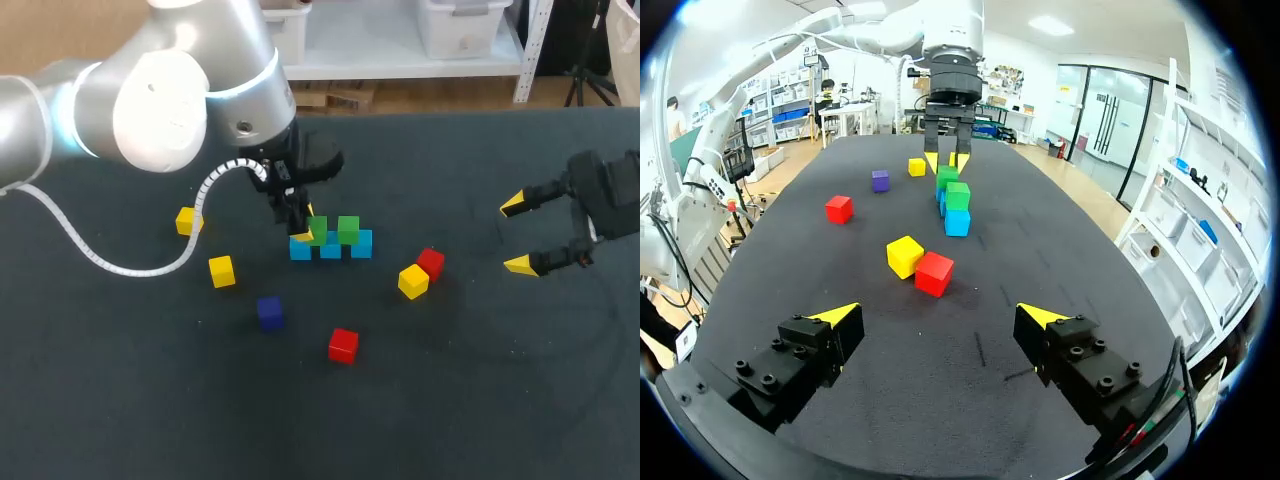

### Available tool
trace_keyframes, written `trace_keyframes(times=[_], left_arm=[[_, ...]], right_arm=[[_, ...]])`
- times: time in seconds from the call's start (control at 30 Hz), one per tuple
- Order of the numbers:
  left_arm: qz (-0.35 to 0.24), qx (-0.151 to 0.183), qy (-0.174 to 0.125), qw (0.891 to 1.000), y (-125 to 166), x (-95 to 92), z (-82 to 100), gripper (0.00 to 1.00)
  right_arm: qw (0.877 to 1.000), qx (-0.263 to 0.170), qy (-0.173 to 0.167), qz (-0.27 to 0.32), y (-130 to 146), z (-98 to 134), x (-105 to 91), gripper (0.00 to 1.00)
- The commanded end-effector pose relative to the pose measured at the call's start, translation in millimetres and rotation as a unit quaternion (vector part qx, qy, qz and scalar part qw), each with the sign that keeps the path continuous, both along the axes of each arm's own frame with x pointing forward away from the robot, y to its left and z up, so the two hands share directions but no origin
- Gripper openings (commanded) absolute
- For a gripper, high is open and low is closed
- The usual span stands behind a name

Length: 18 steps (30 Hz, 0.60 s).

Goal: Place the blue cubes, place green cubes on the blue cubes, place the yellow cubes on the green cubes, then place the red cubes on the yellow cubes, and place purple cube on the red cubes.

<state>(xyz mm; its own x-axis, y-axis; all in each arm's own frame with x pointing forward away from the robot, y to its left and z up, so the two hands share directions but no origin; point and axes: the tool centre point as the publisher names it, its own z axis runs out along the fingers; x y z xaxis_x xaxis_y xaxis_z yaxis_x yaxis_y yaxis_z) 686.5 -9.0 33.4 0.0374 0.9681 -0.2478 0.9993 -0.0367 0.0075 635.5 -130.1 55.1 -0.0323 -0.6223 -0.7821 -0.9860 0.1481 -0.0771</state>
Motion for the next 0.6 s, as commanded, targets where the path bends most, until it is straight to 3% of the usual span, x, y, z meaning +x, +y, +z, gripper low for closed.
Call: trace_keyframes(times=[0.03,0.6], left_arm=[[0.001,0.002,0.002,1.0,-1.3,1.6,-0.8,0.0],[0.003,0.005,0.003,1.0,-0.8,3.0,-1.8,0.0]], right_arm=[[1.0,0.001,-0.001,0.0,0.0,-0.5,0.1,1.0],[1.0,0.001,-0.001,0.0,0.0,-0.5,0.1,1.0]])
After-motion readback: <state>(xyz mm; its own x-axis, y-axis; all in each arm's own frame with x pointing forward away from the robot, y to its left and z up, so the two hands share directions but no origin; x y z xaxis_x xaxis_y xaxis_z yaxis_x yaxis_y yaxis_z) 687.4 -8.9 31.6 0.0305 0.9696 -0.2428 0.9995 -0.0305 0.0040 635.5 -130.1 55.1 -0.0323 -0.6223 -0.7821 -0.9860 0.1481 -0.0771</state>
